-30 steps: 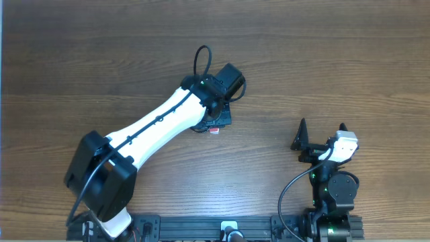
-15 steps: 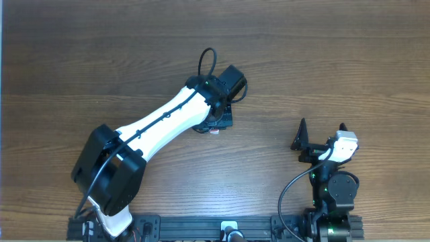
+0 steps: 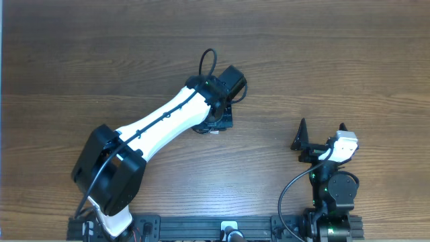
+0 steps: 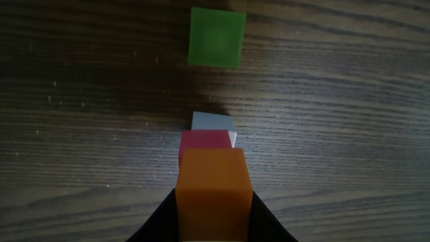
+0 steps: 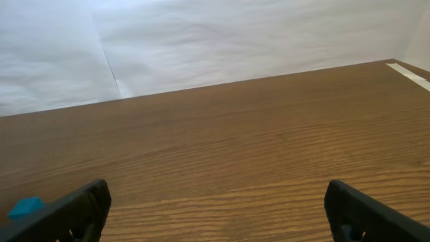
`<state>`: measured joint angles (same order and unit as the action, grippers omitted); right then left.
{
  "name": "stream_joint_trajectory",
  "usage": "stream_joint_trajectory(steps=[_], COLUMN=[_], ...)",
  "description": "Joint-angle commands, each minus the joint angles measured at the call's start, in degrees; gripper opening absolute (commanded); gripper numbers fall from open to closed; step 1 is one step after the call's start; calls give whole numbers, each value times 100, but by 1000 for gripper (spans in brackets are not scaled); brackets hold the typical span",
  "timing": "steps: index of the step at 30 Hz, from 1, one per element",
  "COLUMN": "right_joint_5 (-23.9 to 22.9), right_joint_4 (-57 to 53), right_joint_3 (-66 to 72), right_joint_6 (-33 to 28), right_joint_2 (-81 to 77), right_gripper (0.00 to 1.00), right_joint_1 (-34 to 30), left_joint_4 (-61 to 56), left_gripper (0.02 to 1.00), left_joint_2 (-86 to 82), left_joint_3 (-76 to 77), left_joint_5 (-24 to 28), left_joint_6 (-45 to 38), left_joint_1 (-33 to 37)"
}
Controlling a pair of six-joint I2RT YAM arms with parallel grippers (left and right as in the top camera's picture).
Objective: Stack Cubes
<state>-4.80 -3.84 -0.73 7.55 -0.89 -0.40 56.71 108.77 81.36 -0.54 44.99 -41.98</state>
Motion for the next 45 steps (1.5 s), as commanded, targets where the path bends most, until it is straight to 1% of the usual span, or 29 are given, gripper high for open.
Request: stream_joint_trajectory(steps=[1,15,17,20,22,25,27,28,29,30,32,34,35,38,42,45], right_joint_5=[46,46,46,46,46,46,46,46,46,46,46,46,46,46,46,46], right_joint_4=[-4,-7,-4,-4,-4,-4,-7,-4,-4,-4,-4,-7,-4,-4,-4,-4], right_joint_3=[44,44,44,44,44,44,44,44,44,44,44,44,44,44,44,44], right_joint_6=[9,9,9,9,7,7,7,9,9,7,7,9,9,7,9,9], right_joint_2=[57,57,57,57,57,57,57,57,57,57,57,57,57,57,57,57], right_gripper=[991,991,993,991,991,991,991,993,991,993,991,993,991,991,991,991], right_joint_1=[-26,-26,-26,-26,-26,-26,-26,-26,-26,-26,-26,-26,-26,-26,-26,-26], left_joint_4=[74,98,96,94,87,76,76,76,76,76,50,-70,-138,-328,-603,-664], left_gripper=[91,112,123,165,240,463,544,601,630,728,864,969,993,996,998,998], left_joint_2=[85,223,249,258,258,258,258,258,258,258,258,238,208,-20,-481,-828], left_joint_3=[63,63,61,63,61,61,61,61,61,61,63,63,63,63,63,63], left_joint_5=[74,74,76,74,74,74,74,74,74,74,70,17,-63,-219,-367,-629], left_joint_6=[-111,-111,-111,-109,-111,-109,-109,-109,-109,-109,-107,-96,-22,195,170,92], left_joint_1=[9,9,9,9,9,9,9,9,9,9,9,22,44,205,680,1016])
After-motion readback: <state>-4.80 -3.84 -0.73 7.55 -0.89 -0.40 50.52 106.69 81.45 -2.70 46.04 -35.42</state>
